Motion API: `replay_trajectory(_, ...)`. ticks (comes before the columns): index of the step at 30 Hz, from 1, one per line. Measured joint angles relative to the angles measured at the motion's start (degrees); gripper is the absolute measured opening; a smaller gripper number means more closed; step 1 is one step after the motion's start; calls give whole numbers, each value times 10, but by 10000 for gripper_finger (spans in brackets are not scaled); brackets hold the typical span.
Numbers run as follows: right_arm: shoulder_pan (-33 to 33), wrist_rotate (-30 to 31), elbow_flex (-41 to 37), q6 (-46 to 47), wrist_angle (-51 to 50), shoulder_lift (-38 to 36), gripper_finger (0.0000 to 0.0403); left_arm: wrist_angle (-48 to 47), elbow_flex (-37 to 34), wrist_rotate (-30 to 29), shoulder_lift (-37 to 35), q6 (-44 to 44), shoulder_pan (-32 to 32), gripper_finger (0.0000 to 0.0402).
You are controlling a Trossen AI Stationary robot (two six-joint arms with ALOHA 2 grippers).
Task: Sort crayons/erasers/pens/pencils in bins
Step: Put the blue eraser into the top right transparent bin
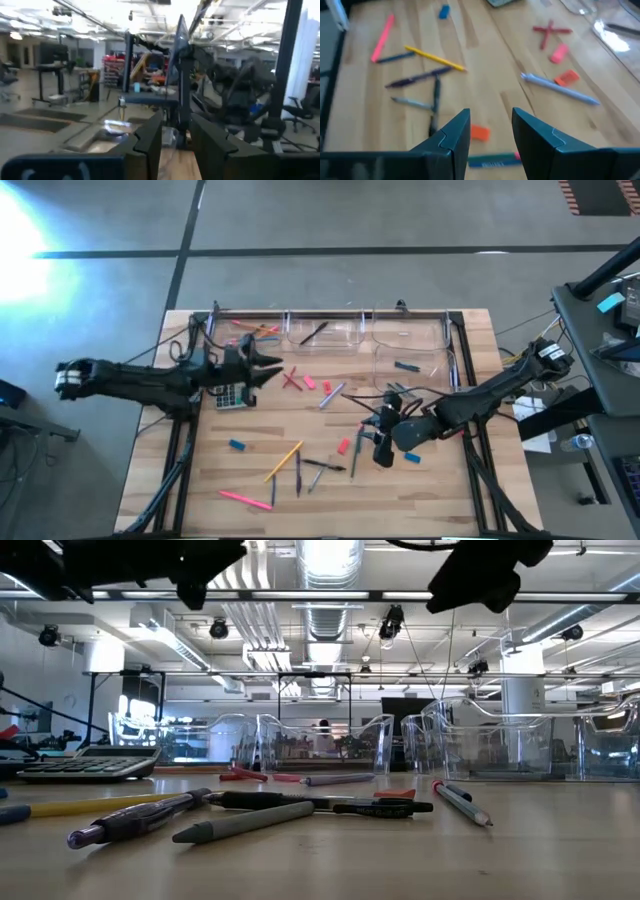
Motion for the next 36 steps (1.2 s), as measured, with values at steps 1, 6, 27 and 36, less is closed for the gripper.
replay_trajectory(1,0,0,9,12,-26,0,137,26,3,0,18,0,-5,84)
replay_trajectory(6,0,-1,37,88,-154,0,137,72,15,8,105,1,-19,83)
replay_trajectory(27,83,-28,-85,240,-161,-1,137,104,34,17,169,1,-24,83)
replay_trajectory(36,124,15,-99,273,-161,-1,137,103,33,17,169,1,-24,83)
